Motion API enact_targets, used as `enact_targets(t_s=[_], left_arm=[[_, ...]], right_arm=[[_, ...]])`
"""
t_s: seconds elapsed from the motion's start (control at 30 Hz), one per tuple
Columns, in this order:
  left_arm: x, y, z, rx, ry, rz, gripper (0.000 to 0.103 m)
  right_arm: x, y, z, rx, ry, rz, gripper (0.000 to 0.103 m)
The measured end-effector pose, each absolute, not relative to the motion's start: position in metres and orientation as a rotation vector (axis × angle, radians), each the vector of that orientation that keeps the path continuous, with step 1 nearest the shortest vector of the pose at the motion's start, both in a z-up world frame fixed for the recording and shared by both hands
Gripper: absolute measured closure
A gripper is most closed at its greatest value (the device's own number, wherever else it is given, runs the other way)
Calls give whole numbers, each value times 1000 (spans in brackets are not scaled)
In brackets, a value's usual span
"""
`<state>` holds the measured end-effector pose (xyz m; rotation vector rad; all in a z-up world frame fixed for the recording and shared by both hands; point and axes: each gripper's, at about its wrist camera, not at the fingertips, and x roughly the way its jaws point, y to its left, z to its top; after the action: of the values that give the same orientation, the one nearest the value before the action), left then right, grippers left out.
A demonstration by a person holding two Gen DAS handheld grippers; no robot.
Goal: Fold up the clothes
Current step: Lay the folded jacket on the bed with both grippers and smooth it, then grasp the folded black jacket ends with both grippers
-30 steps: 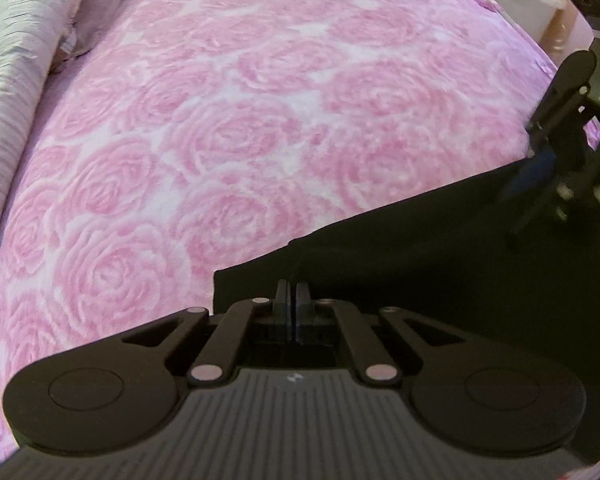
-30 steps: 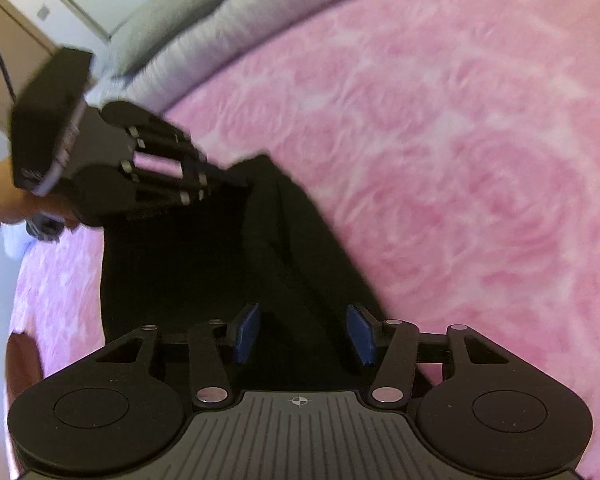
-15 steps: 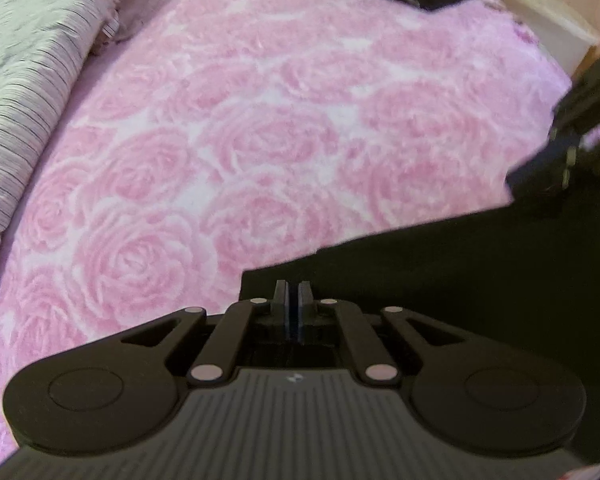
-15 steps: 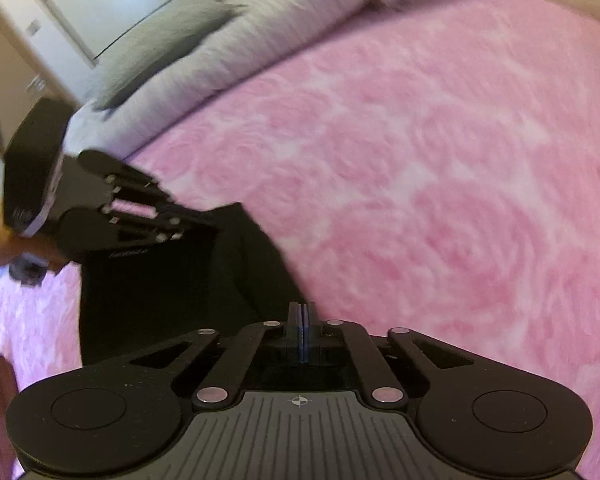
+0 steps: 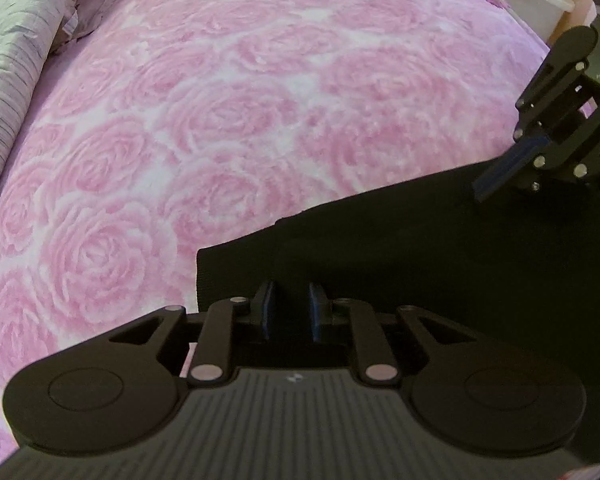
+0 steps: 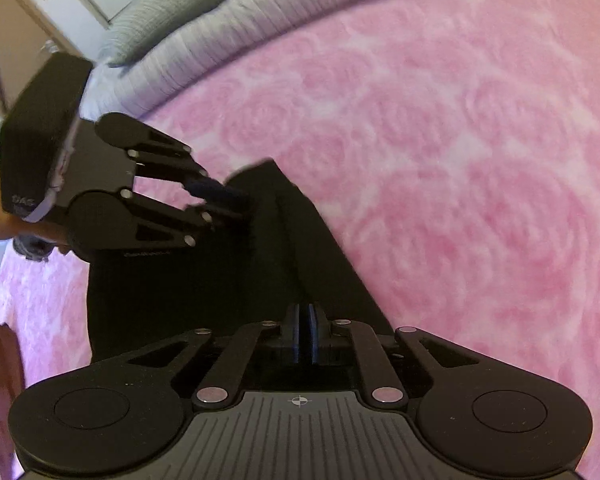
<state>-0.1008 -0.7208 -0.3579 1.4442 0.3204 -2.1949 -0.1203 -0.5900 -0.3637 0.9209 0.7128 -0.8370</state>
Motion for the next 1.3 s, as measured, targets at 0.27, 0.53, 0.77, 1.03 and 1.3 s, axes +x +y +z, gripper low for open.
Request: enact_targets(t_s=[0.27,0.53,0.77,1.03,1.3], left_arm=[[-101,-721,-355,1461,312,-2217,90],[-102,-721,-354,1461,319,-2220,90],[-100,-718,-353,1460,317,-2231,90],[-98,-717,-354,1441,323,-2231,89],[-98,-726,-362,1439,365,-2231,90]], right_arm=[[-115,-588,-362,844,712,-792,94],[-113,-585,-360,845,741,-817,101],[-118,-581,-356,867,683,-810,0],[-107,-591,-360,908,702,-765,0],[-95,-604,-376,935,750,-724,54]])
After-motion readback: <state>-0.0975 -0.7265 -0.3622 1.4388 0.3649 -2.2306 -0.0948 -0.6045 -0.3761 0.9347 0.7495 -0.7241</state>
